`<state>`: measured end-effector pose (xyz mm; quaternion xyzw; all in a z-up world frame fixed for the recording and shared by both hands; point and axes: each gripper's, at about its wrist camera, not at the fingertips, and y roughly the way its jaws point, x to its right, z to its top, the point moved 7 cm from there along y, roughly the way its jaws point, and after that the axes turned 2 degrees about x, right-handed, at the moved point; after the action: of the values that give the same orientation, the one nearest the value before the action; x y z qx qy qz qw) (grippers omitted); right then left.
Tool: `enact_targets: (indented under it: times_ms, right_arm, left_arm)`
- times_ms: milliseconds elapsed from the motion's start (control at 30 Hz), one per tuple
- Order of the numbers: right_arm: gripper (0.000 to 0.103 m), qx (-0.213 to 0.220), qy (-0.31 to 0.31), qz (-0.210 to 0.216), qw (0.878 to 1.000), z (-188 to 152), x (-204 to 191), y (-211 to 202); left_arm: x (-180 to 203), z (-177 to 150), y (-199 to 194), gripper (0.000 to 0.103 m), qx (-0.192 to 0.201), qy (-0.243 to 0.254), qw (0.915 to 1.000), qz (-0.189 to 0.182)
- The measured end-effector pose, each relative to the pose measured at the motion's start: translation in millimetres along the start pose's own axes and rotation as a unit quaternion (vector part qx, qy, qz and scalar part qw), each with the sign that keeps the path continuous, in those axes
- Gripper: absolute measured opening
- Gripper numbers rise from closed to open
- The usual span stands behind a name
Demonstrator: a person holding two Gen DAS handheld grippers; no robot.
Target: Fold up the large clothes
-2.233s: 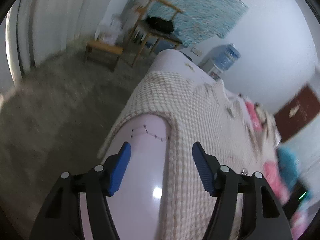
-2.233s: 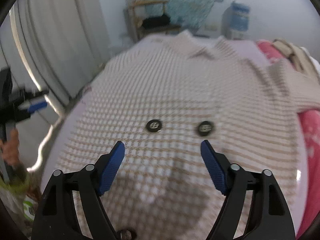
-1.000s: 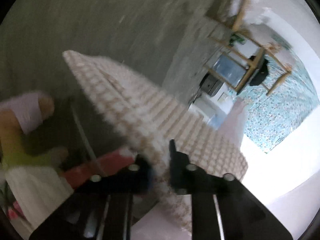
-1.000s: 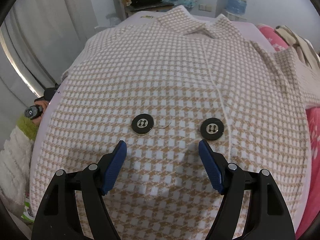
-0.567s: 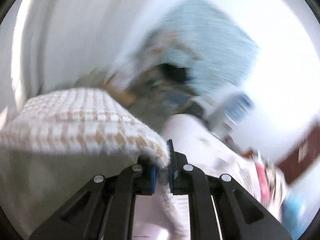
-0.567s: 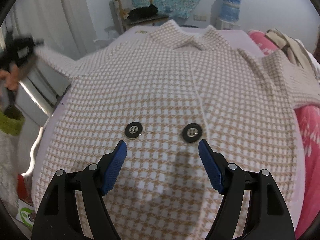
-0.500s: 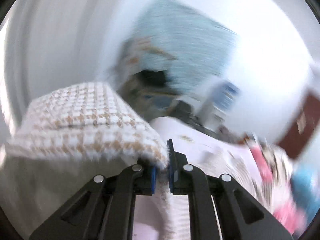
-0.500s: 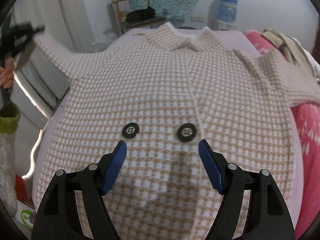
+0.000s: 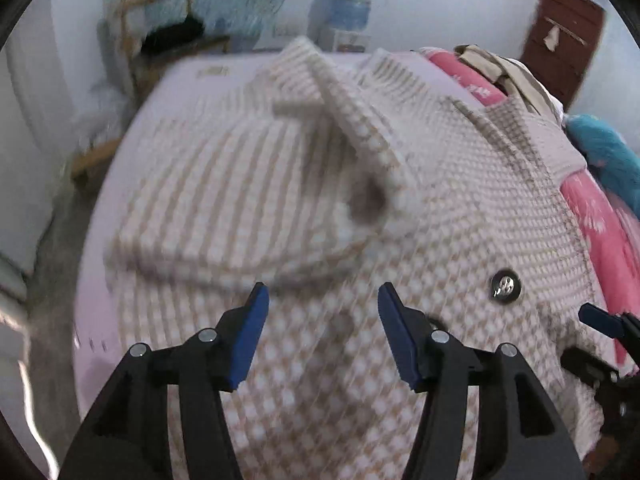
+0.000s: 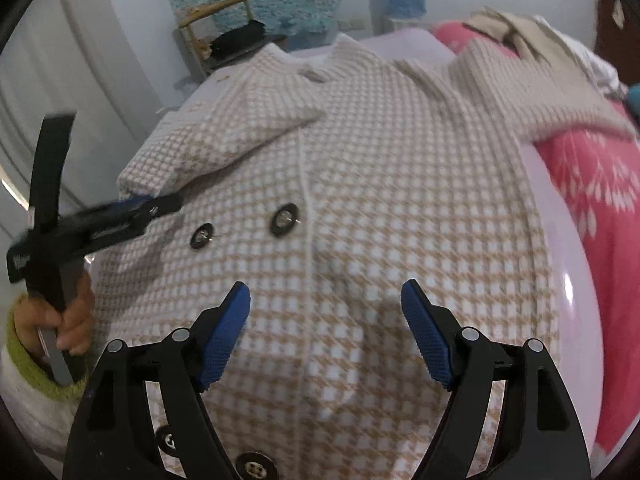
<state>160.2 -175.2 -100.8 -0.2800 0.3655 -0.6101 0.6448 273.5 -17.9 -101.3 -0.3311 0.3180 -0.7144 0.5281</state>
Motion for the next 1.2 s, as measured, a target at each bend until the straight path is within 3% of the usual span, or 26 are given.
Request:
enact_targets:
  times_ms: [167, 200, 400, 633, 1200]
  right_arm:
    - [0.078, -0.008, 0.018, 0.011, 1.000, 4, 9, 10]
    - [0.084, -0.009, 0.017, 0.010, 1.000, 5, 9, 12]
    - [0.093, -0.030, -0.024, -0.026, 0.999, 3, -5, 35]
    - [0.095, -0.035, -0.043, -0.039, 0.998, -7, -4, 40]
    - [0.095, -0.017, -0.058, -0.025, 0.998, -19, -3, 31]
  left_arm:
    - [-16, 1, -31, 0.074, 0.043, -0.022, 0.9988, 0.000]
    - [-18, -2, -29, 0.077, 0.040, -0.025, 0.9989, 0.008]
    - [-23, -14, 2, 0.079, -0.011, -0.036, 0.9986, 0.037]
    - [-22, -19, 5, 0.097, -0.003, -0.026, 0.9990, 0.037]
    - [-14, -25, 7, 0.097, -0.009, 0.015, 0.9987, 0.047]
